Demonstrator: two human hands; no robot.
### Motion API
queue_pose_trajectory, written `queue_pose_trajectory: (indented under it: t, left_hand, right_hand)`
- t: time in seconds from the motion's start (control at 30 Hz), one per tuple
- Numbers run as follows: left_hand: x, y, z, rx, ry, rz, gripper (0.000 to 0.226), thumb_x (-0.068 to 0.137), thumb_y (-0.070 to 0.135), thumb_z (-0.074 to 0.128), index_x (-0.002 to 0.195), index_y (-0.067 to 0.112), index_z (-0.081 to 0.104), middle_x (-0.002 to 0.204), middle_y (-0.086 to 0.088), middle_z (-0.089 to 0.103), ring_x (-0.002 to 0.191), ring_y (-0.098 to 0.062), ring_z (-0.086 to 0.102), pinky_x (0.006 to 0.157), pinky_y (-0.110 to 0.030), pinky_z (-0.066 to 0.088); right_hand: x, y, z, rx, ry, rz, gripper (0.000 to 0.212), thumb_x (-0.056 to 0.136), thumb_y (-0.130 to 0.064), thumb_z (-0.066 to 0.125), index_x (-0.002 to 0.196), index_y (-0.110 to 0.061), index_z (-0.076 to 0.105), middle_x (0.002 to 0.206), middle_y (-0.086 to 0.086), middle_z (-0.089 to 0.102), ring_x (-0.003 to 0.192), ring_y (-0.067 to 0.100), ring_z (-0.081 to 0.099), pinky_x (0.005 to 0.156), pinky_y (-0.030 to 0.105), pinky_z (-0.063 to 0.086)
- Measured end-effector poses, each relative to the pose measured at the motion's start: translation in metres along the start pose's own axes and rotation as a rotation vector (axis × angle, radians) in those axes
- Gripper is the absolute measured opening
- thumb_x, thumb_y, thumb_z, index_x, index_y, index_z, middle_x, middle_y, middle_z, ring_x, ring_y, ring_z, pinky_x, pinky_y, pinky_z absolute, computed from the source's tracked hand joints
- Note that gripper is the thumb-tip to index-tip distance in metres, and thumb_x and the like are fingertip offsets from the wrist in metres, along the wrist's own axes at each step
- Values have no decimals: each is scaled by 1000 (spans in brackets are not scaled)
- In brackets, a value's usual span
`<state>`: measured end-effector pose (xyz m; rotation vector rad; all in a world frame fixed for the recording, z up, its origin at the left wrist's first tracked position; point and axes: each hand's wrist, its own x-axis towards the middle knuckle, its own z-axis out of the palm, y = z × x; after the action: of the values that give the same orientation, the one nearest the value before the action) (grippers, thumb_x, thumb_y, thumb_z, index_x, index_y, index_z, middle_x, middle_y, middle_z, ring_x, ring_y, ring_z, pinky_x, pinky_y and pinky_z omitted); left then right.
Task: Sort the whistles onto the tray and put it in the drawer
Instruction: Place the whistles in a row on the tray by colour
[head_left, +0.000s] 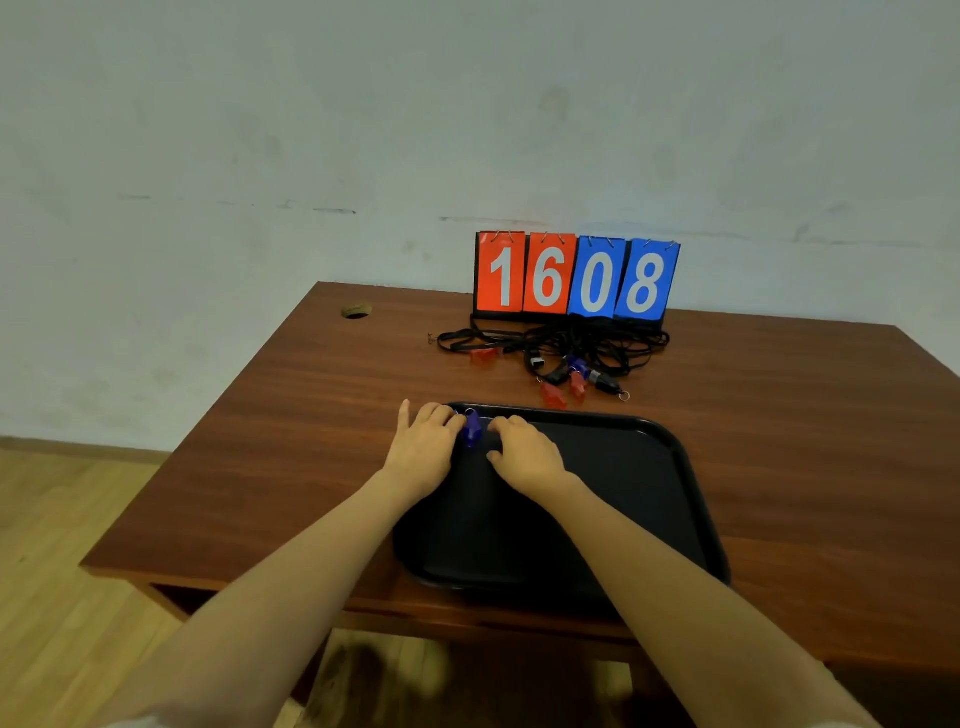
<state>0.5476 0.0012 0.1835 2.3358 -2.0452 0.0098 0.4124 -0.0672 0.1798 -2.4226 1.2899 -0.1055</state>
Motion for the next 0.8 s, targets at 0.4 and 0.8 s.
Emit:
queue_pose_trajectory:
  t: [0.4, 0.8]
  left_hand:
    - [45, 80, -10, -16, 90, 158, 42, 89, 9, 47, 130, 14, 48, 127, -9, 46, 118, -28, 44, 100, -36, 32]
    - [136, 124, 5, -169, 56, 165, 41, 96, 21, 44, 137, 13, 43, 130, -11, 49, 118, -31, 45, 94, -39, 39]
  right_hand:
    - [-17, 87, -54, 20, 224, 41, 33, 93, -21, 53, 126, -16, 54, 122, 5, 55, 116, 24, 51, 93, 39, 47]
    - [69, 137, -88, 28, 161, 80, 41, 97, -11, 41, 138, -15, 45, 135, 14, 46, 124, 32, 42, 100, 42, 43]
